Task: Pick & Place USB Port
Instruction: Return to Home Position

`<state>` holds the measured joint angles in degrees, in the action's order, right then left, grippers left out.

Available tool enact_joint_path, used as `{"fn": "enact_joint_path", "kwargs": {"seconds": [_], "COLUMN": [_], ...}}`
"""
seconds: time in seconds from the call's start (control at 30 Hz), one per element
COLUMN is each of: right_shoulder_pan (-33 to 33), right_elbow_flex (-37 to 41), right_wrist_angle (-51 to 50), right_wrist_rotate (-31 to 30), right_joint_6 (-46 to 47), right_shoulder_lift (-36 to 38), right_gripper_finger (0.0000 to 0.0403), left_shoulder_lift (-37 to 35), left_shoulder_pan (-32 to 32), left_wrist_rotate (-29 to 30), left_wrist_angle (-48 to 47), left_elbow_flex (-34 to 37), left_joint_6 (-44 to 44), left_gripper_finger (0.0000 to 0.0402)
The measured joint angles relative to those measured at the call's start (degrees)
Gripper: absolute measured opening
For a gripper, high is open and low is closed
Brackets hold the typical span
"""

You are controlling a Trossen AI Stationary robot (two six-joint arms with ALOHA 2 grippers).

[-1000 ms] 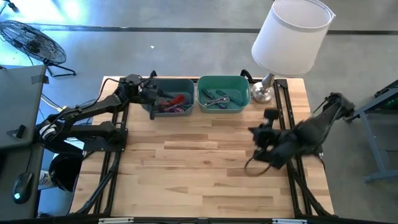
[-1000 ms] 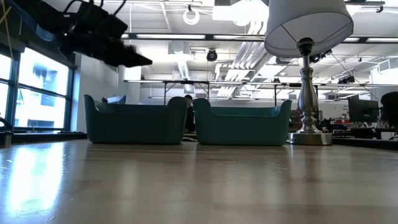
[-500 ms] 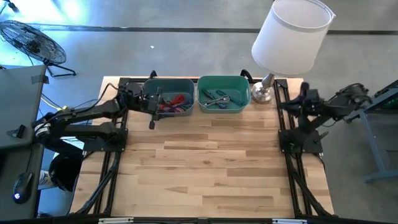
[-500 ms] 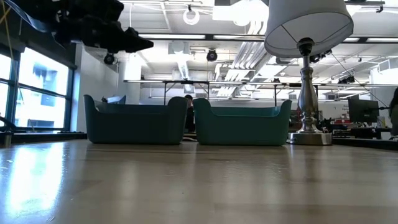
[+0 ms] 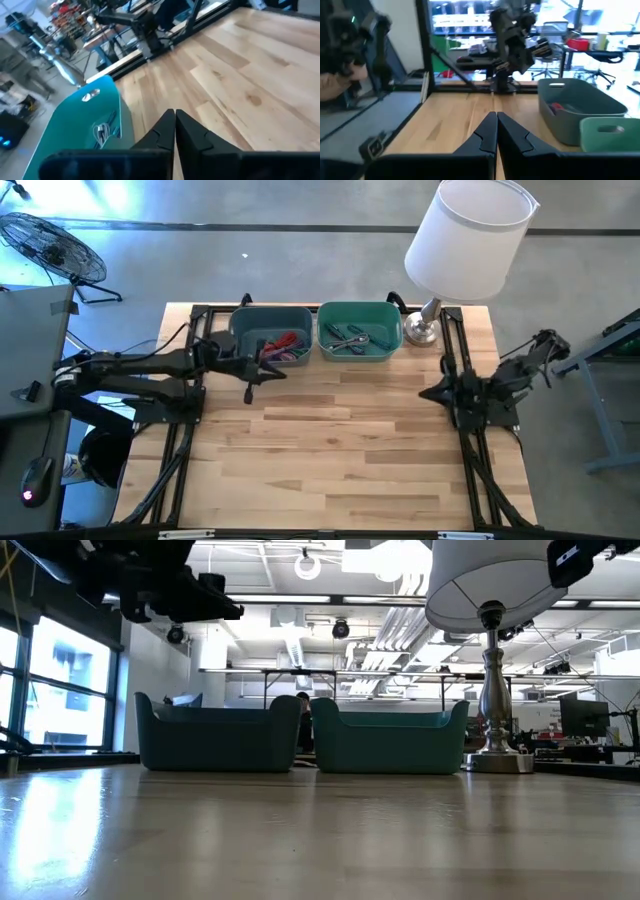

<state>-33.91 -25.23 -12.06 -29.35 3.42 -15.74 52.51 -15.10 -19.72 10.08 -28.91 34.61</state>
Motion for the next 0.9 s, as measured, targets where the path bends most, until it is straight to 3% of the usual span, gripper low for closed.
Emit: {"fn": "enact_joint_path", "kwargs": {"seconds": [0.1, 0.23, 0.3, 0.7, 0.9], "right_shoulder_pan": [0.02, 0.11, 0.12, 6.16, 12.24], "right_elbow_flex": [3.65, 7.89, 9.63, 15.25, 17.34], "right_wrist_angle": [4.85, 10.16, 11.84, 14.19, 15.15], "right_wrist_rotate": [1.30, 1.20, 2.38, 6.34, 12.29], "right_joint_6": [-1.51, -3.85, -5.21, -6.49, -6.42], "right_shoulder_lift": [-0.67, -1.04, -1.05, 0.55, 3.96], "right_gripper_finger": [0.0000, 0.0000, 0.0000, 0.0000, 0.0000], "left_shoulder_lift": [-0.36, -0.70, -0.70, -1.01, -1.01], "left_shoulder_pan": [3.54, 9.30, 12.05, 22.58, 25.38], "left_wrist_rotate": [6.89, 22.44, 26.34, 33.03, 35.21], "left_wrist_angle": [0.54, 5.77, 6.71, 2.47, 2.52], "left_elbow_flex": [0.00, -0.06, -0.07, -0.04, -0.04], "left_joint_6": [-2.11, -13.16, -13.00, -10.93, -10.91], "left_gripper_finger": [0.0003, 0.0001, 0.0001, 0.0000, 0.0000]}}
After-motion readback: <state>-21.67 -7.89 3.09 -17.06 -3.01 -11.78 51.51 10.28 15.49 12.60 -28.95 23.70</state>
